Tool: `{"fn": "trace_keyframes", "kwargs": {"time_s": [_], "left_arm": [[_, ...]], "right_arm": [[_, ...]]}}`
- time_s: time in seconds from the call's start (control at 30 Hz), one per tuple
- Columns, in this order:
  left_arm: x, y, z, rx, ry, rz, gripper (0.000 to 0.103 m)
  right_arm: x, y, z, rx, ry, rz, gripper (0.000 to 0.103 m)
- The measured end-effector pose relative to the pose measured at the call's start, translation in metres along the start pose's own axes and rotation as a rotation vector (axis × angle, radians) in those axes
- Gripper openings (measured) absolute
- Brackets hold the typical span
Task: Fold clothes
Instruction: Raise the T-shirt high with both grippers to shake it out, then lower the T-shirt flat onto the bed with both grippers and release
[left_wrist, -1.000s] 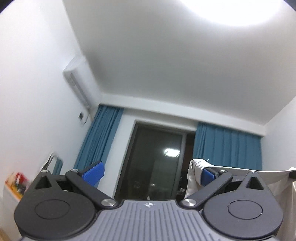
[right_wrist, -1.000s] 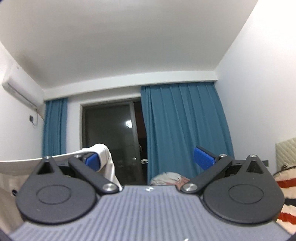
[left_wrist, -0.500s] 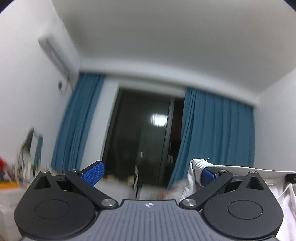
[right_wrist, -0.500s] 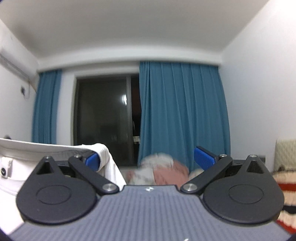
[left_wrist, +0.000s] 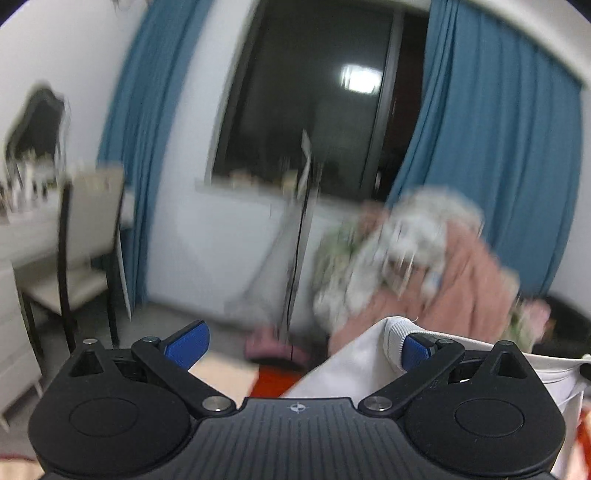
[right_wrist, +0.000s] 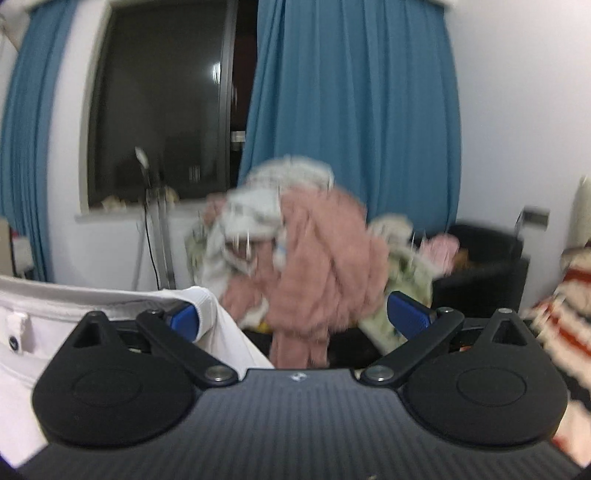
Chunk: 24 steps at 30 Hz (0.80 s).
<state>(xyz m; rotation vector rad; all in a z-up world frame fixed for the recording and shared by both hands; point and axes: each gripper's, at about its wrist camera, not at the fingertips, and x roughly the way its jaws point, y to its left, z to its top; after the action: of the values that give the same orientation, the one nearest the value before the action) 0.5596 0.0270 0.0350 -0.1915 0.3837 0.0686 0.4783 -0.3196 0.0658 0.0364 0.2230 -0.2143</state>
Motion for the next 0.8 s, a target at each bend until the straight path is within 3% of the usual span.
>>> {"fn": "trace_keyframes", "kwargs": {"time_s": [0.07,0.17,0.27,0.37,0.43,0.57,0.67,0.8], "left_arm": [[0.069,0.021,-0.025,0.000,0.100,0.011,0.103],[0.143,0.036,-0.067,0.007,0.236,0.005,0.103],[0.195,0.046,-0.096,0.080,0.399,-0.014,0.103],[0.220,0.039,-0.111,0.246,0.624,-0.060,0.102],[0.217,0.030,-0.107,0.362,0.622,-0.041,0.101],[0.178,0.029,-0.076,0.400,0.506,-0.123,0.103],[0.138,0.036,-0.057,0.334,0.406,-0.137,0.103],[0.053,0.043,-0.048,0.246,0.308,-0.142,0.103]], "right_arm": [[0.047,0.009,-0.037,-0.031,0.086,-0.004,0.103],[0.103,0.017,-0.090,-0.068,0.223,0.010,0.103],[0.142,0.028,-0.125,-0.121,0.394,0.060,0.103],[0.161,0.047,-0.143,-0.238,0.560,0.123,0.103],[0.155,0.057,-0.139,-0.252,0.589,0.217,0.103],[0.122,0.067,-0.121,-0.186,0.561,0.312,0.103],[0.077,0.063,-0.104,-0.129,0.463,0.316,0.103],[0.001,0.046,-0.078,-0.072,0.346,0.316,0.103]]}}
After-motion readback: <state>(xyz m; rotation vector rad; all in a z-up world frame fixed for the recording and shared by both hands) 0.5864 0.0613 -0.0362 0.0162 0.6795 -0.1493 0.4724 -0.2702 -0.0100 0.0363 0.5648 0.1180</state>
